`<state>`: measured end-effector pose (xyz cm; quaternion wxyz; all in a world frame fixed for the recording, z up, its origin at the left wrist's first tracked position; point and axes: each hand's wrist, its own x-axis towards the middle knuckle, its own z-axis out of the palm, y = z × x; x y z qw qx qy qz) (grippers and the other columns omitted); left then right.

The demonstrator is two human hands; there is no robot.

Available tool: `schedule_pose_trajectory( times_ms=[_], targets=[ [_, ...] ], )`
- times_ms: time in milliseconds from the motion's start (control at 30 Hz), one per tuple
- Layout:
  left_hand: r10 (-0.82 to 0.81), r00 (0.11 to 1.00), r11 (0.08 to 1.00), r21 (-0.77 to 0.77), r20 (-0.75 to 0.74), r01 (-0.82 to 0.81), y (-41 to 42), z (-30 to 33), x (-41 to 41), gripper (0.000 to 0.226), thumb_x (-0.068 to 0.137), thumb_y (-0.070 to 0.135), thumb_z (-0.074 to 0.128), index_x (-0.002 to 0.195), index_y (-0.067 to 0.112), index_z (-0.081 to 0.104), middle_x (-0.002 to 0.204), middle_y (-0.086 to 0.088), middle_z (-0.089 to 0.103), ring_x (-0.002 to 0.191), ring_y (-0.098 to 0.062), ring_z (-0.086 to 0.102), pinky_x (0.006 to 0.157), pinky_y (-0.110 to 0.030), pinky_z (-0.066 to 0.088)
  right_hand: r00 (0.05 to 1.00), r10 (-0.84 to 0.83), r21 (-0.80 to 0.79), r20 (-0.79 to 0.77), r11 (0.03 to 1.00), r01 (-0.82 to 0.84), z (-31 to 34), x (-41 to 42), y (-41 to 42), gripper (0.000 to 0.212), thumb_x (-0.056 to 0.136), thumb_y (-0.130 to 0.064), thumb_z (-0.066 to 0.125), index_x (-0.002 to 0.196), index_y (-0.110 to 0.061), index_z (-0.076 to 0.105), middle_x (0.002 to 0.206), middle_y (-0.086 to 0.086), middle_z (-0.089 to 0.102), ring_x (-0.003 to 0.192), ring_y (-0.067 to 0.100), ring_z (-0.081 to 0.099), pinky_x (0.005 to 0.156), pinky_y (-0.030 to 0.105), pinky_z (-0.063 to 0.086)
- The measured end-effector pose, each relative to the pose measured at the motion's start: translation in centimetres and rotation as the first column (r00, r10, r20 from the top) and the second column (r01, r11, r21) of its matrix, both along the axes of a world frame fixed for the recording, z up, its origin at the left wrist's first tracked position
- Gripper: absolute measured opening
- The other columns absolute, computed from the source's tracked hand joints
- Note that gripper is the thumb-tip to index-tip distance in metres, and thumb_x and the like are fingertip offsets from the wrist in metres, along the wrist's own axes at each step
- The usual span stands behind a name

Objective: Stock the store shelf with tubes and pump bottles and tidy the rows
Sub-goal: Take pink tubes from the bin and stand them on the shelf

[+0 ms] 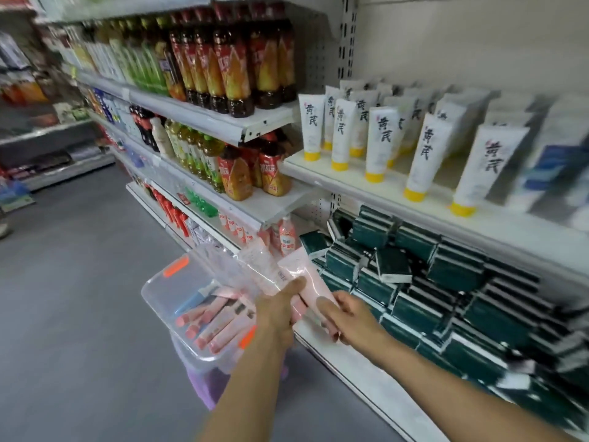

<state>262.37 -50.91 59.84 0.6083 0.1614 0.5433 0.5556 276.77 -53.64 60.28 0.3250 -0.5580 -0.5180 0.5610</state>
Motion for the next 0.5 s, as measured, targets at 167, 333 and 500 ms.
schedule_pose_trajectory(
  times_ms=[167, 333, 500],
  targets=[
    [-0.106, 0.994, 0.993, 0.049, -0.032, 0.107, -3.6, 1.9, 7.4, 0.028, 0.075, 0.003, 0.078, 0.100, 0.000, 0.067, 0.095, -0.020, 0.073, 0.093, -0.040, 0.069, 0.087, -0.058, 0.053, 0.998, 0.019, -0.004, 0.066, 1.000, -0.019, 2.7, 7.8, -4.8, 0.030, 0.082, -0.031, 0.062, 0.097, -0.006, 0.062, 0.071, 0.008, 0.062, 0.062, 0.020, 0.056, 0.050, 0.028, 0.037],
    [-0.253, 0.966, 0.960, 0.111, -0.054, 0.257, -9.6, 3.7, 16.8, 0.033, 0.076, -0.002, 0.075, 0.107, -0.001, 0.067, 0.099, -0.016, 0.073, 0.088, -0.032, 0.070, 0.075, -0.043, 0.059, 0.995, 0.032, 0.013, 0.090, 0.999, -0.033, 5.6, 17.8, -12.0, 0.022, 0.084, -0.020, 0.070, 0.100, -0.006, 0.064, 0.078, 0.007, 0.065, 0.067, 0.011, 0.059, 0.060, 0.021, 0.048],
    [-0.405, 0.907, 0.880, 0.218, -0.118, 0.422, -15.3, 6.4, 25.6, 0.028, 0.078, 0.000, 0.074, 0.104, 0.004, 0.066, 0.093, -0.012, 0.075, 0.083, -0.027, 0.072, 0.066, -0.036, 0.058, 0.990, -0.050, 0.097, 0.129, 0.995, 0.037, 7.2, 26.4, -18.6, 0.019, 0.084, -0.012, 0.071, 0.101, -0.016, 0.062, 0.092, 0.005, 0.073, 0.078, 0.013, 0.069, 0.070, 0.031, 0.057]
  ],
)
